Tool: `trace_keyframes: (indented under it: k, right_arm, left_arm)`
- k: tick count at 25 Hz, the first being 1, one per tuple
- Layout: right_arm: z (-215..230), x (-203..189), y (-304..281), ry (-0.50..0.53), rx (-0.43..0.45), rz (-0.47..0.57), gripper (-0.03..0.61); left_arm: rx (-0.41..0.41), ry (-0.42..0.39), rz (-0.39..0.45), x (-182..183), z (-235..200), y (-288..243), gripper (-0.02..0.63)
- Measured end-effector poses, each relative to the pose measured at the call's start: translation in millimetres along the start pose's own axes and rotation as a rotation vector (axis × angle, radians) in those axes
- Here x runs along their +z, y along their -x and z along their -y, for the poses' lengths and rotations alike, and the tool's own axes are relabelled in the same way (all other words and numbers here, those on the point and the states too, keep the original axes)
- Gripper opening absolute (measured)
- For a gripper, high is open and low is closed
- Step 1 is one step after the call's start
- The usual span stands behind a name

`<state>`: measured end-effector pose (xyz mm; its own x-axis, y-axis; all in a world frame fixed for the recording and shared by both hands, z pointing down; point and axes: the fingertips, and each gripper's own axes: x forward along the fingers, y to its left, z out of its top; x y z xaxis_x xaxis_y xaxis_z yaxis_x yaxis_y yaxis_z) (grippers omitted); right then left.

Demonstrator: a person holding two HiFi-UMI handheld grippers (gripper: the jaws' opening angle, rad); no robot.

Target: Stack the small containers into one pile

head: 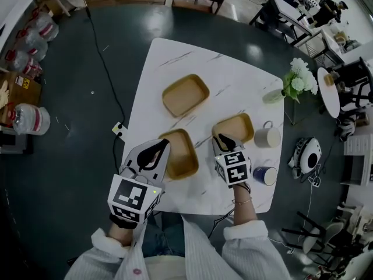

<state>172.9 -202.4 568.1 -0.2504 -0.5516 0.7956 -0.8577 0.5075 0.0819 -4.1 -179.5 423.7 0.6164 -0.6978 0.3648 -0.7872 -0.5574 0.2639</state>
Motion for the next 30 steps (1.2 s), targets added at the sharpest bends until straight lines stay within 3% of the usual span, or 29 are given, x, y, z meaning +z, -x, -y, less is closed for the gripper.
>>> trace_keyframes:
  k: [20,30]
  right_arm:
    - [3,-10,-15,0.166,-0.026,-0.124,0.031]
    - [-2,-5,0,0.176,-0.087,-0.108,0.025]
  left_arm:
    - [0.034,0.026,-0.007,-4,-13,3,0.023]
    - [0.012,0.018,0.003,-2,-15,15,0.023]
